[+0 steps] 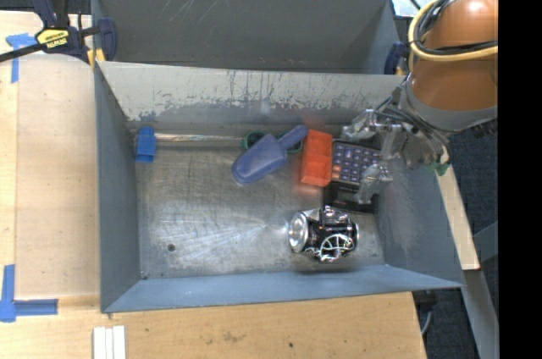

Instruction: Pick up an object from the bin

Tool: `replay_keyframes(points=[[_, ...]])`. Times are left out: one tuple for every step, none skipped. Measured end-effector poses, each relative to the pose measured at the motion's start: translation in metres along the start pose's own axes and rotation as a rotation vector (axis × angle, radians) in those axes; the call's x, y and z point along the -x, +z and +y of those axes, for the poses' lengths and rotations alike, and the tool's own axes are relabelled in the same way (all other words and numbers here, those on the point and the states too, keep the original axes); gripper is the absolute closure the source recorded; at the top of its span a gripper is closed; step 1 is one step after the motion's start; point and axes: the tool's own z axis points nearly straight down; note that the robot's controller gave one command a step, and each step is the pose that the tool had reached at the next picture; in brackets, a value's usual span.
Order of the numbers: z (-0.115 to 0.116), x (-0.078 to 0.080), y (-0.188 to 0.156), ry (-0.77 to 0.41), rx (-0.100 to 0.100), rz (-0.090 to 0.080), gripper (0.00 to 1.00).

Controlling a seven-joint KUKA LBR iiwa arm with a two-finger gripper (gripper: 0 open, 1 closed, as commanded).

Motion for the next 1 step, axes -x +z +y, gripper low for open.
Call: replay_keyframes(points=[[0.0000,0.0000,0.0000,0.000,0.000,0.000,0.00]])
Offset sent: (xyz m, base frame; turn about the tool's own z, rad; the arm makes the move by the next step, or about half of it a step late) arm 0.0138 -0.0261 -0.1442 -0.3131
